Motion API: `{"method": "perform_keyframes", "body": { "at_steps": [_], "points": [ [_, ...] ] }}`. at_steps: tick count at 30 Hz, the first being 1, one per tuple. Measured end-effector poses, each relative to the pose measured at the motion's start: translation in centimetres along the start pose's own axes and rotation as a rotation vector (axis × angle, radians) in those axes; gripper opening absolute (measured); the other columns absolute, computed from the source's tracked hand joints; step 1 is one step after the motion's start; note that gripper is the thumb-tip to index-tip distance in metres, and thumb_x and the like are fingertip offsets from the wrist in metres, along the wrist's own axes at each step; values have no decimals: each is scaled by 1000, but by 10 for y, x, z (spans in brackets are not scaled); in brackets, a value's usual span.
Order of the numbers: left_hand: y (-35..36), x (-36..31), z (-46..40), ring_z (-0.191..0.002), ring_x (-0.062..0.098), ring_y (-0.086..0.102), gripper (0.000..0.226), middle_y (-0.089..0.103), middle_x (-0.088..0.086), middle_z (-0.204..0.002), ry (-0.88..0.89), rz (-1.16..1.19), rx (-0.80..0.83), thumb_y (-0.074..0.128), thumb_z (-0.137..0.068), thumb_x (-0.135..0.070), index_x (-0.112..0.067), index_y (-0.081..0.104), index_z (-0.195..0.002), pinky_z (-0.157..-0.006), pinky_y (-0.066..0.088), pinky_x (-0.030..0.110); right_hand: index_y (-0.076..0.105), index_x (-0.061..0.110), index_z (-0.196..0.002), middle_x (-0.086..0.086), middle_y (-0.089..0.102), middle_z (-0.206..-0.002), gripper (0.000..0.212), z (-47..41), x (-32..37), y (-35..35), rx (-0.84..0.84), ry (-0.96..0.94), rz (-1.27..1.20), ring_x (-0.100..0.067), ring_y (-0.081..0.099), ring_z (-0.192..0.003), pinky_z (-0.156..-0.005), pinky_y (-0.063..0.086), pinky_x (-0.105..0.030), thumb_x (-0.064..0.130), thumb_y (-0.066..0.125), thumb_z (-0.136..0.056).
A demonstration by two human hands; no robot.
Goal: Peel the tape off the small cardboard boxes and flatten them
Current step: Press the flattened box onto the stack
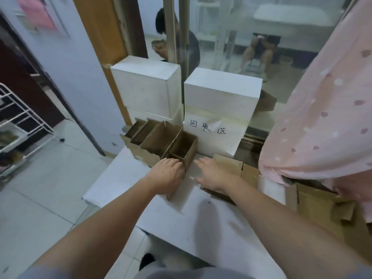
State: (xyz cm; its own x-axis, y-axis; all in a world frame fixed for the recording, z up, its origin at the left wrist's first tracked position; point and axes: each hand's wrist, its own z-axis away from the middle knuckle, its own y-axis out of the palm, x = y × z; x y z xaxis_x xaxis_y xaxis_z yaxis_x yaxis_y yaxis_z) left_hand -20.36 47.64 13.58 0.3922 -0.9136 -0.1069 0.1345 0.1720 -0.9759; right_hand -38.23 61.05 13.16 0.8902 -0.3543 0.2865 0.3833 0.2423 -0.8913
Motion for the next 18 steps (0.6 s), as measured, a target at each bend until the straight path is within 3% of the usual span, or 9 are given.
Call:
{"method": "perform_keyframes", "body": {
  "at_steps": [7,12,15,18],
  "points": [
    [-2,69,15,-155,22,23,67,30,2,-167,65,2,4,41,-107,-54,-19,28,-162,-128,13,39,16,6,-161,-14,21,-166,74,-22,59,9,39,67,45,-29,14,-155,-125,18,-39,40,48,-103],
    [4,130,11,-156,22,21,68,27,0,-169,173,54,58,42,-106,-56,-21,26,-162,-128,14,40,17,6,-160,-16,26,-164,84,-35,98,30,47,303,-133,-30,27,-150,-119,29,-36,46,56,-97],
    [14,154,13,-156,23,23,71,27,1,-169,236,61,105,41,-105,-59,-21,25,-163,-128,17,41,22,8,-158,-16,28,-161,88,-30,125,48,74,427,-239,-32,31,-146,-118,33,-42,51,61,-92],
    [25,165,18,-154,23,26,69,30,1,-167,304,67,132,42,-105,-58,-20,28,-161,-127,18,40,14,10,-161,-10,17,-167,98,-25,145,71,99,539,-313,-28,23,-151,-120,29,-42,56,62,-89]
  ]
}}
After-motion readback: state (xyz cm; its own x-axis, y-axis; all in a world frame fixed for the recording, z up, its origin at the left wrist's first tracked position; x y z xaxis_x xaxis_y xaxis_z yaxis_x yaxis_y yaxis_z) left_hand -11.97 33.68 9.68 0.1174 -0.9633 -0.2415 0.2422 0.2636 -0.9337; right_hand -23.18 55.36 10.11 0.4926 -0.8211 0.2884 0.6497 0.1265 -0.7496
